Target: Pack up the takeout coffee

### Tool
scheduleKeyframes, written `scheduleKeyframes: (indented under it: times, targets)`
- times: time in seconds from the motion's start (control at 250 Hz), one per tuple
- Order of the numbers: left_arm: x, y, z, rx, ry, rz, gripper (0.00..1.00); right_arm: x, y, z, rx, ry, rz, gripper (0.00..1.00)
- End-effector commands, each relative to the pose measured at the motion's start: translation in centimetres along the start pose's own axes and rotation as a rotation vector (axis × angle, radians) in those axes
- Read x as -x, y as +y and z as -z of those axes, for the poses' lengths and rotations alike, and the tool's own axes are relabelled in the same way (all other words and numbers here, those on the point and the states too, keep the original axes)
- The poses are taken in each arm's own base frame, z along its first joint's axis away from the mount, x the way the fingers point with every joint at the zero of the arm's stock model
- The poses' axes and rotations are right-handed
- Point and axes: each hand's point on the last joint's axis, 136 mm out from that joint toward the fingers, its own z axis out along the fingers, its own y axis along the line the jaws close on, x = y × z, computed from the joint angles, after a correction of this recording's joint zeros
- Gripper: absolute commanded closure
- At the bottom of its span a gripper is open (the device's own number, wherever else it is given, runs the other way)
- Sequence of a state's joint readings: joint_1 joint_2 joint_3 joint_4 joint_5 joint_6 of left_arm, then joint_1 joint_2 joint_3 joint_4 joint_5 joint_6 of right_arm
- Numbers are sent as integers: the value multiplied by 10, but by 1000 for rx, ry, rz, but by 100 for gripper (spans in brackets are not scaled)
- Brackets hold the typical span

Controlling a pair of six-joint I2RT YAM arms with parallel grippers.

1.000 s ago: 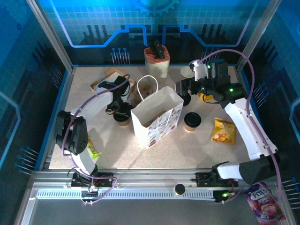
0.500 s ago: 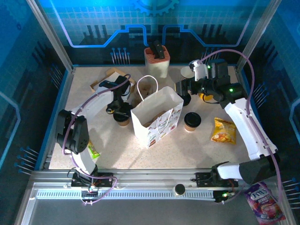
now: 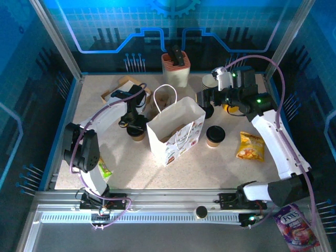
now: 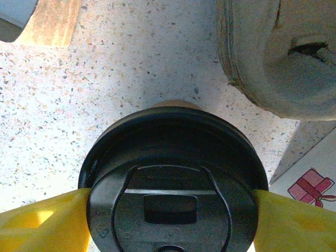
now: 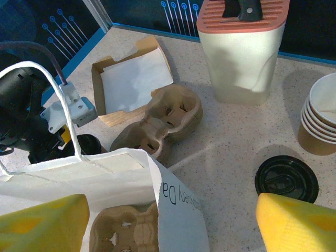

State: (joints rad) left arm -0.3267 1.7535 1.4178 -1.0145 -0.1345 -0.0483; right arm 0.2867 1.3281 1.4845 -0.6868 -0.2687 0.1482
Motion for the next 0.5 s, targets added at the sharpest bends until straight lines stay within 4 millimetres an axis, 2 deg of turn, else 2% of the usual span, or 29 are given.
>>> scheduleKeyframes:
  times: [0.0,0.495]
  targets:
    - [-4,-1,-1,4,26,-21,28,0,-3,2,-5,-9,15,16]
    - [-10,1,12,-27,-7,9,33,1,-4,1,-9,-11,19,15]
